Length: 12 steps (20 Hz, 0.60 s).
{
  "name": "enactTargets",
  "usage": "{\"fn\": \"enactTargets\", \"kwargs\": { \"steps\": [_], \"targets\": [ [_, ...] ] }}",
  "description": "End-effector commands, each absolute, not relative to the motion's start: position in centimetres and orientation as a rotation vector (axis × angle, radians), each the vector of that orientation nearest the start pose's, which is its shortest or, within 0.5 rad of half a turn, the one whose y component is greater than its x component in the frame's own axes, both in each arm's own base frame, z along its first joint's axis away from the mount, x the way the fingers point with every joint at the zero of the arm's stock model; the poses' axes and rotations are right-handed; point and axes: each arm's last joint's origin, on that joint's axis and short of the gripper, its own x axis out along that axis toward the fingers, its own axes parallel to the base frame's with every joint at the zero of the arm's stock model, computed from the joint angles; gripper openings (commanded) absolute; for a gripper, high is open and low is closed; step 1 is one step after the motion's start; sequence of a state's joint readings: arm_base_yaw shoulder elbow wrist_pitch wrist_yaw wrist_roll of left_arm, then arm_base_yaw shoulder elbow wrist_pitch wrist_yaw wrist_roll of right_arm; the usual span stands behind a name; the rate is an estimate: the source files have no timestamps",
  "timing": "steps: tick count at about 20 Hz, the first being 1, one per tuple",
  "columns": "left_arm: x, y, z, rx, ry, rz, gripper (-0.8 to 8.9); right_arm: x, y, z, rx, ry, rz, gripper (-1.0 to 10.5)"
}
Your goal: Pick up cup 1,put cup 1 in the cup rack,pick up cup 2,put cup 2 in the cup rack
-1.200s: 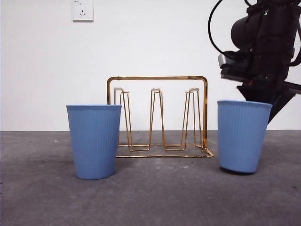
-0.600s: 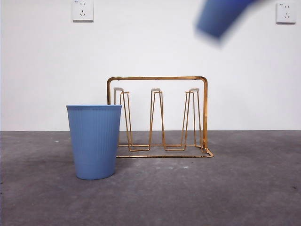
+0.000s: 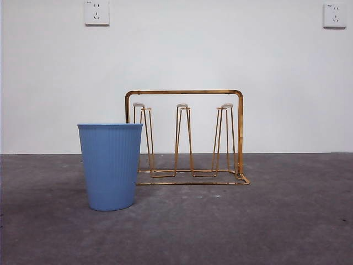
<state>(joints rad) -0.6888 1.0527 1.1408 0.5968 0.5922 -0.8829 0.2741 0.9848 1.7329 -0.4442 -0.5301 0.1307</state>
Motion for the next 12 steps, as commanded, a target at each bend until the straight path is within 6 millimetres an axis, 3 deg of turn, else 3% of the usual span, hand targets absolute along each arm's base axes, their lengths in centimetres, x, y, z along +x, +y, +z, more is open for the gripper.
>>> {"fn": "enactTargets", "kwargs": {
  "steps": [1,7,12],
  "targets": [
    [14.2,-15.4,47.3,-0.821,-0.207,-1.500,6.55,9.5,4.2,56.8,0.151,-0.303,0.847,-0.2],
    [14.2,-19.0,46.6,-0.953,-0.345,-1.528,6.55,9.5,4.3,57.2,0.184,-0.332,0.871,-0.2],
    [15.1,-20.9,45.5,-1.012,-0.408,-1.498,6.55,10.5,4.9,56.9,0.191,-0.298,0.916,-0.2]
  ]
}}
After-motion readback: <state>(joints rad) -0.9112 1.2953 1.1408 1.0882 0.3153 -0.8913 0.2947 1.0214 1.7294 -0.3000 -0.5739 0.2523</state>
